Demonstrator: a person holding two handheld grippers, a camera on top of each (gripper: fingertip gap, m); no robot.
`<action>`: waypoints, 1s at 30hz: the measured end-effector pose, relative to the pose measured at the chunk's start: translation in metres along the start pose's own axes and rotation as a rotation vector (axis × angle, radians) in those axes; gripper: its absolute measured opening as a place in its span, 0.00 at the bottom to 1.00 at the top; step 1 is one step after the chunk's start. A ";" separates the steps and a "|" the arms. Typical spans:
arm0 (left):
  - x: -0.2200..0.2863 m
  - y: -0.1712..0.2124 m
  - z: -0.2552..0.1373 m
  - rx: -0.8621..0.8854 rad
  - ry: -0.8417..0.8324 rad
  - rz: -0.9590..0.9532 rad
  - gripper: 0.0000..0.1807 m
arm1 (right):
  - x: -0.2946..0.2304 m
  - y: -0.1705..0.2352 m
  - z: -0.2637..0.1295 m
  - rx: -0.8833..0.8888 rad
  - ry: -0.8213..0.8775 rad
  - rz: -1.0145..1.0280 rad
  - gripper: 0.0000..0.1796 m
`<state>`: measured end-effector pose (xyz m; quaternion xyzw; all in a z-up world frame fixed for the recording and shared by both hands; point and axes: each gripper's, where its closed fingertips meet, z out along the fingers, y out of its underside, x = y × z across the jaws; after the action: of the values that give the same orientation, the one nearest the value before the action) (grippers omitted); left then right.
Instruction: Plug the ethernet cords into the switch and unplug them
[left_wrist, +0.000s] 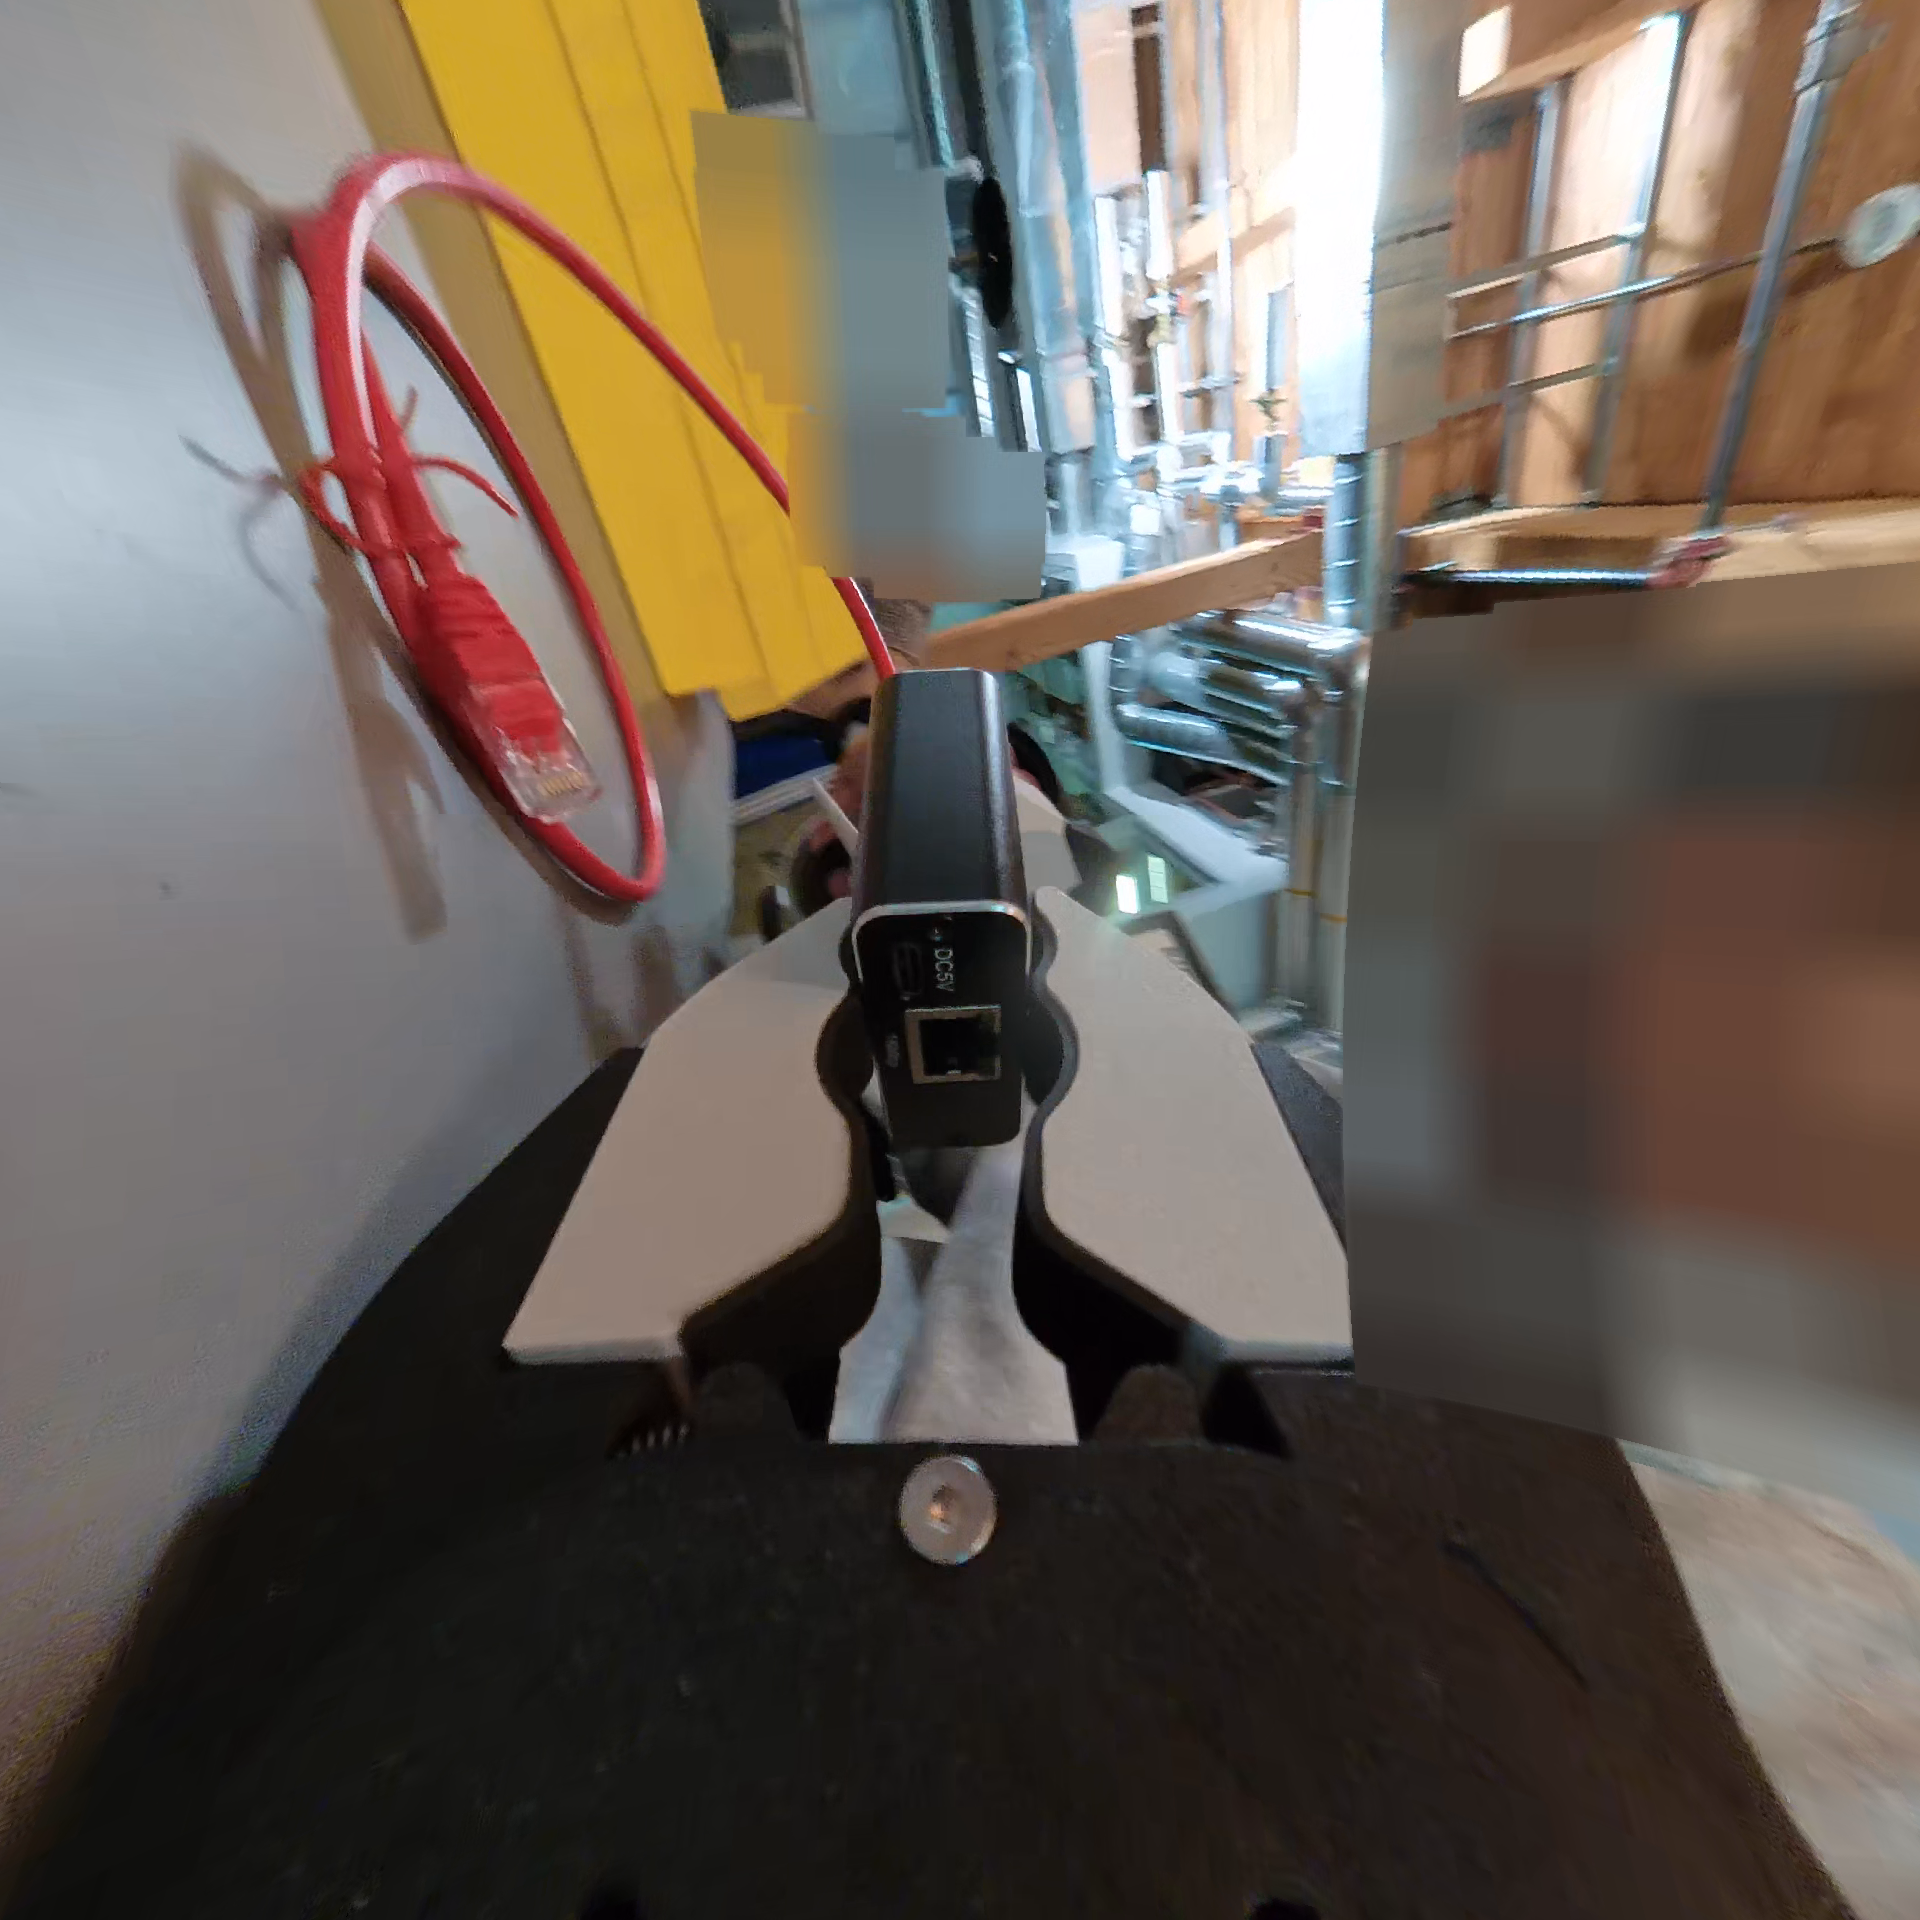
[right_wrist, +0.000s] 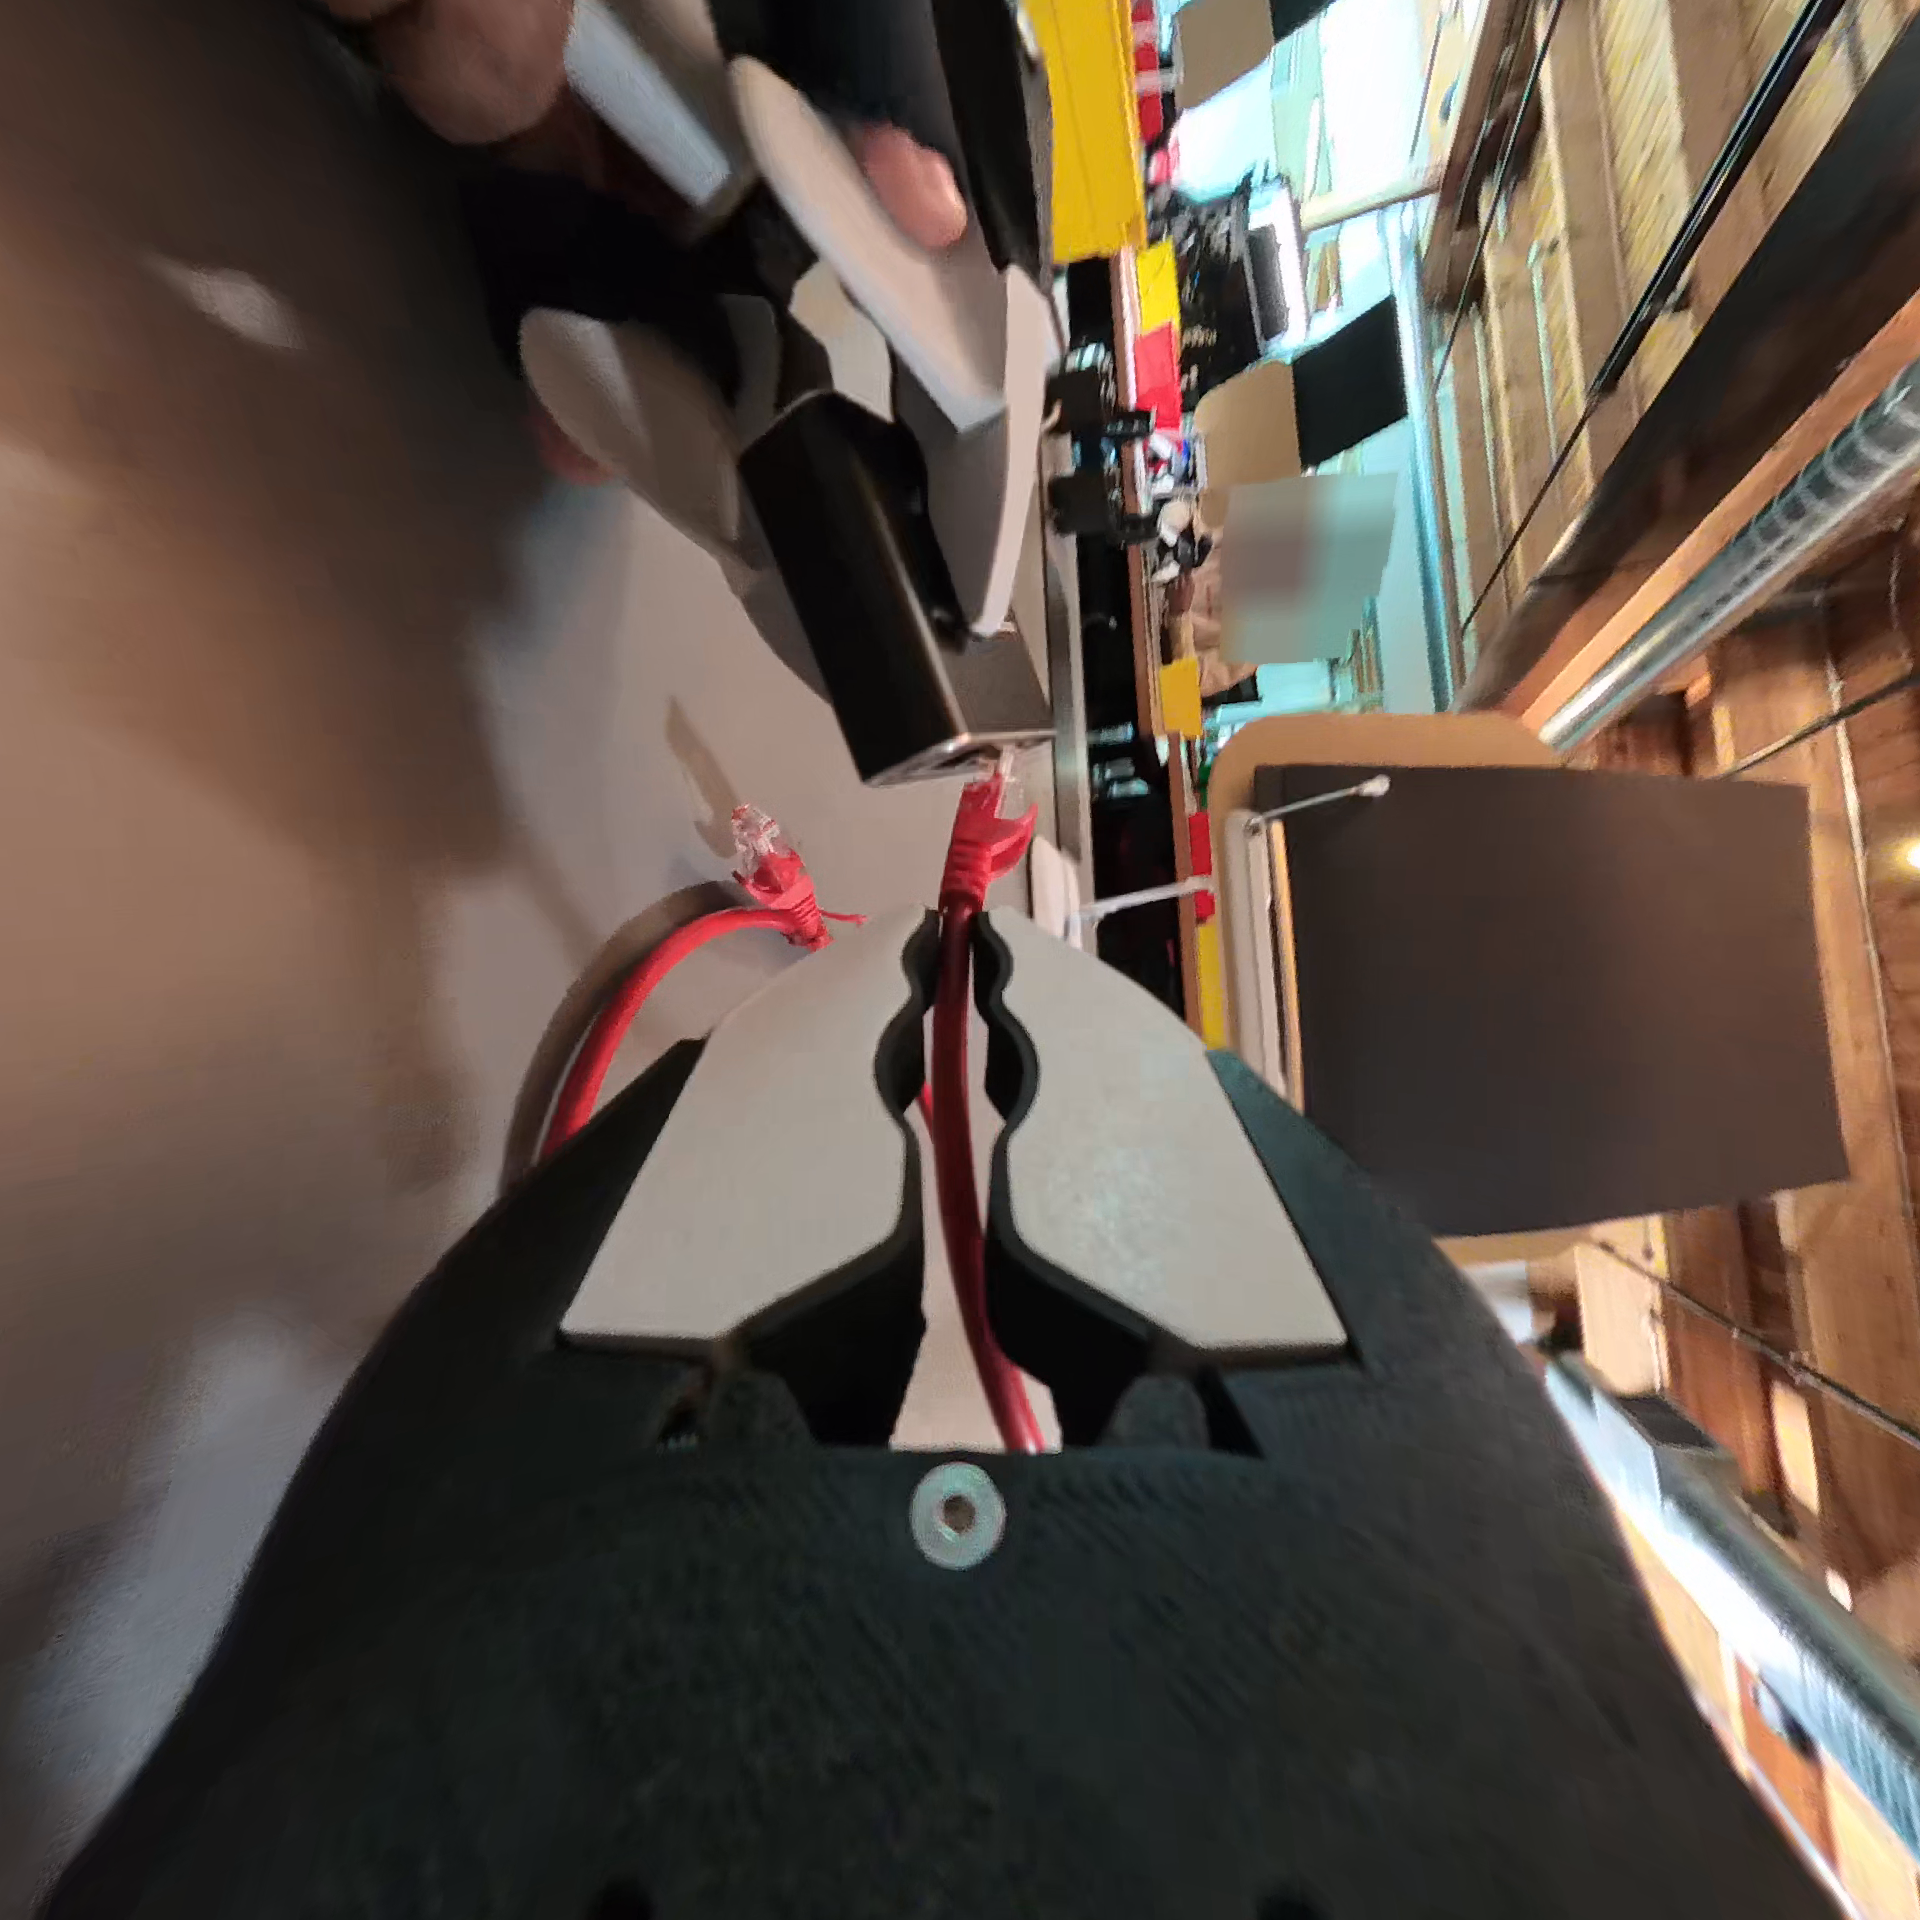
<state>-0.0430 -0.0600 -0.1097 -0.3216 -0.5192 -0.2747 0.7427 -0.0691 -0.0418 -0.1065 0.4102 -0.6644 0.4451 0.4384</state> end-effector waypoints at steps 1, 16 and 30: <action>0.003 0.001 0.000 -0.016 0.039 -0.042 0.14 | 0.001 -0.001 -0.002 0.035 0.003 -0.004 0.03; -0.004 0.011 -0.006 -0.116 -0.022 -0.068 0.14 | -0.011 -0.009 -0.018 0.168 -0.027 -0.195 0.03; -0.006 0.009 -0.011 -0.107 -0.050 -0.070 0.14 | -0.018 -0.017 -0.022 0.149 0.071 -0.545 0.03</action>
<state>-0.0318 -0.0623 -0.1198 -0.3493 -0.5332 -0.3196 0.7012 -0.0430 -0.0226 -0.1151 0.5886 -0.4794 0.3727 0.5337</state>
